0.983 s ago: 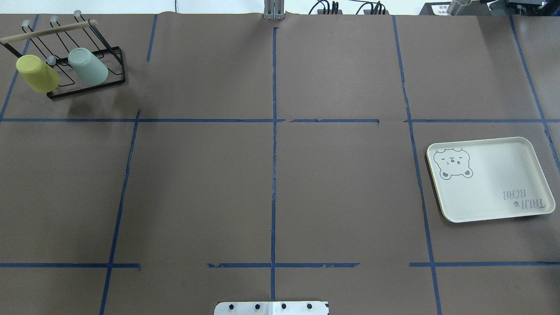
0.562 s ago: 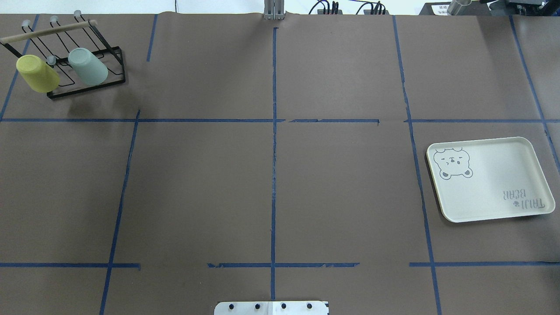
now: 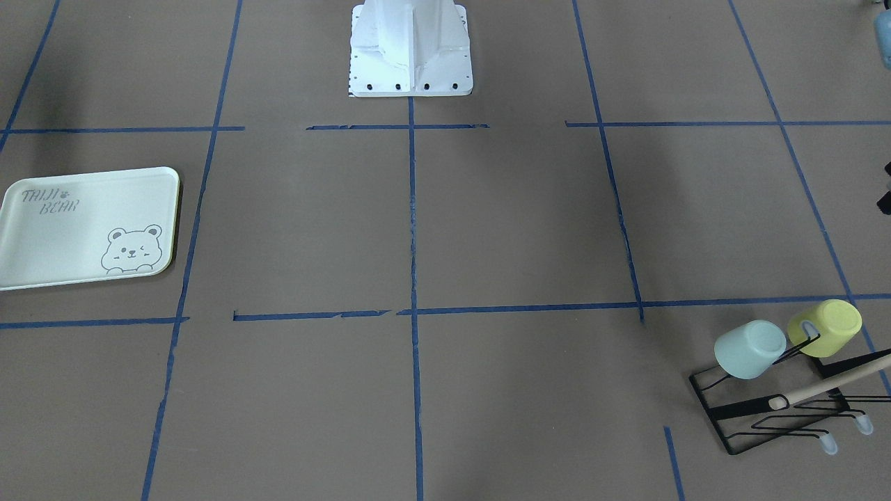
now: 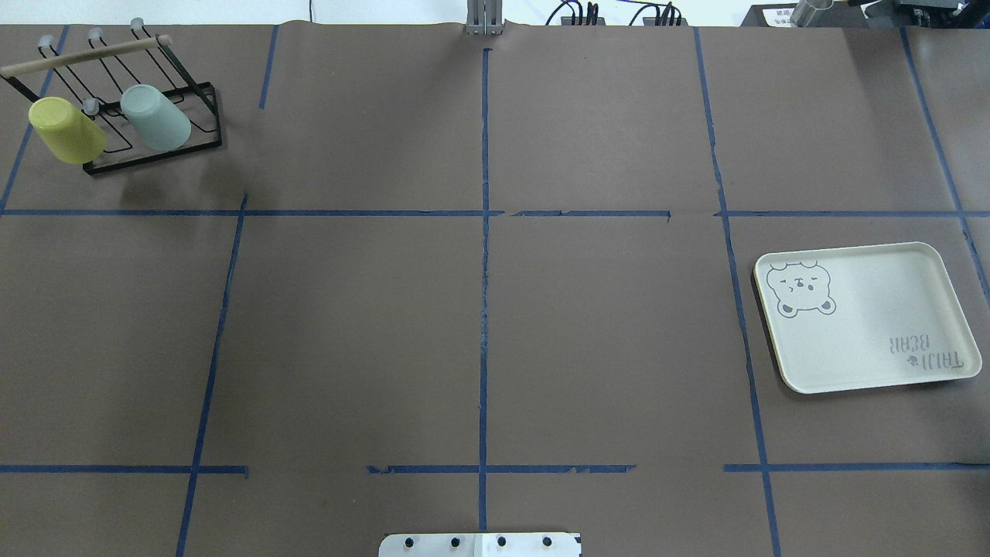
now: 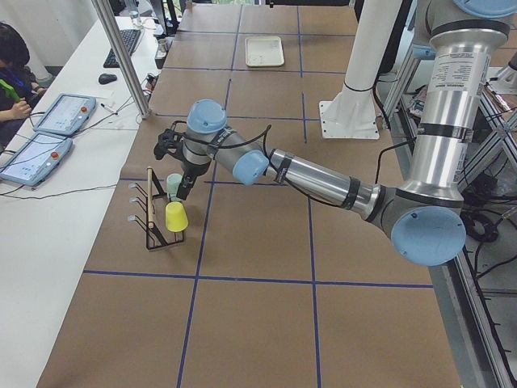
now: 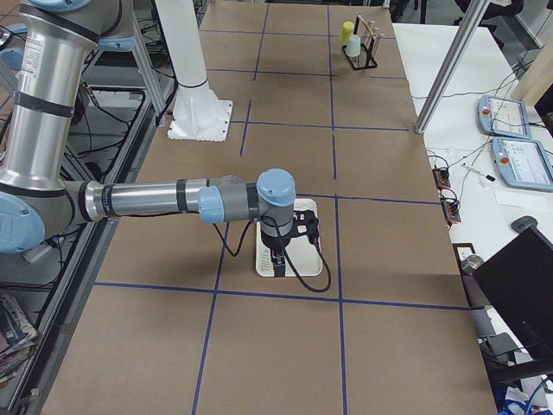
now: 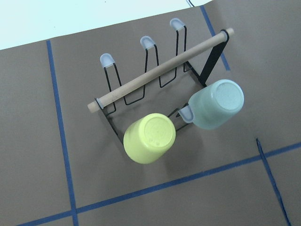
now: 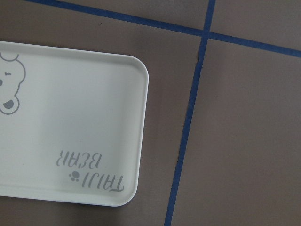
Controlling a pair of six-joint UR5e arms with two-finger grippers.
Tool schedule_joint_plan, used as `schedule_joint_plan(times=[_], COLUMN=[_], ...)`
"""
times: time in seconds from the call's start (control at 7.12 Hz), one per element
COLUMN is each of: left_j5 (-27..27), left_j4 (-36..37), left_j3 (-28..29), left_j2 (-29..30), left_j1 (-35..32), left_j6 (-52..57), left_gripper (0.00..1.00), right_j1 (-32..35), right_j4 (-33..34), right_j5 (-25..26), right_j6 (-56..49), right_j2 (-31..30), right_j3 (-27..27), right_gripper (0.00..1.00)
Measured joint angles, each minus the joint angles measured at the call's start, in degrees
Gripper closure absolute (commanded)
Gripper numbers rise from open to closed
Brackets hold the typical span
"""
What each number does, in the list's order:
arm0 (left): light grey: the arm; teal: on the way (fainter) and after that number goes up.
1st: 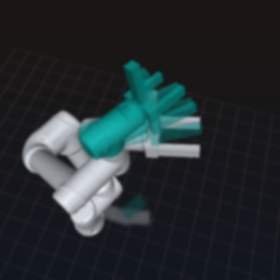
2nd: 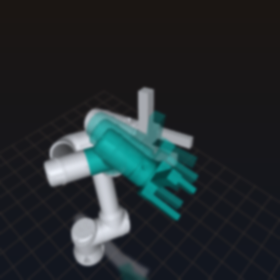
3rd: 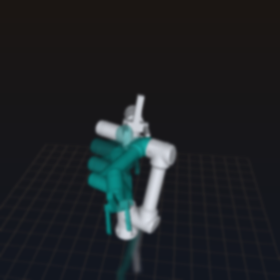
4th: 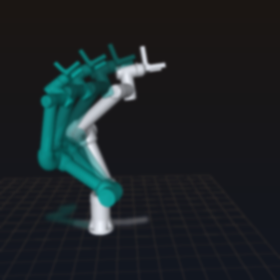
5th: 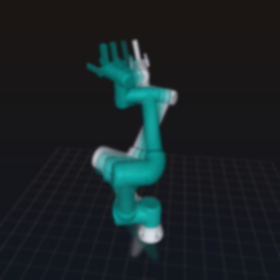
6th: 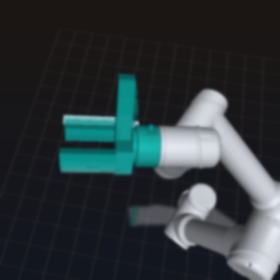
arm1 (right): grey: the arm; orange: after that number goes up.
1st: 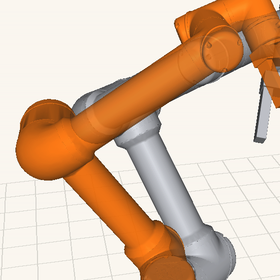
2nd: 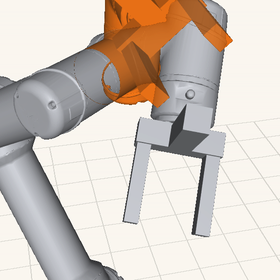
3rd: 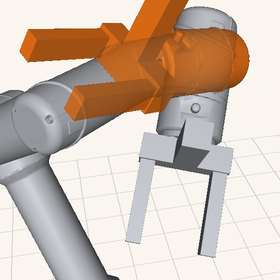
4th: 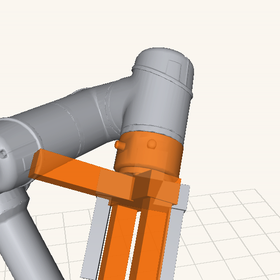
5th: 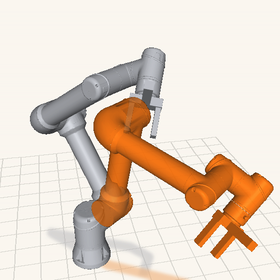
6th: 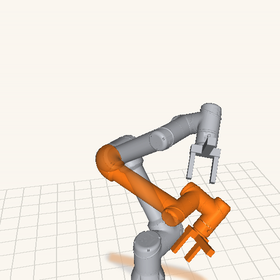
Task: Left arm grabs green cup and hands to right arm on tray
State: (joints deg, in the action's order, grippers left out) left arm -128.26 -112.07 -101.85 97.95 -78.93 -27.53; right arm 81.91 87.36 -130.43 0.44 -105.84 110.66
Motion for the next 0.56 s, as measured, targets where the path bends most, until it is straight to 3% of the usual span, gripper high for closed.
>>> schedule_joint_plan(times=[0.28,0.56], left_j5=[15.42,22.07], left_j4=[-4.36,-5.87], left_j3=[1.81,5.61], left_j2=[3.94,7.04], left_j1=[10.79,15.45], left_j6=[-17.8,-24.84], left_gripper=[0.0,0.0], right_j1=[0.0,0.0], right_j4=[0.0,0.0], right_j5=[0.0,0.0], right_j6=[0.0,0.06], right_j2=[0.02,0.0], right_j3=[-0.01,0.02], right_gripper=[0.0,0.0])
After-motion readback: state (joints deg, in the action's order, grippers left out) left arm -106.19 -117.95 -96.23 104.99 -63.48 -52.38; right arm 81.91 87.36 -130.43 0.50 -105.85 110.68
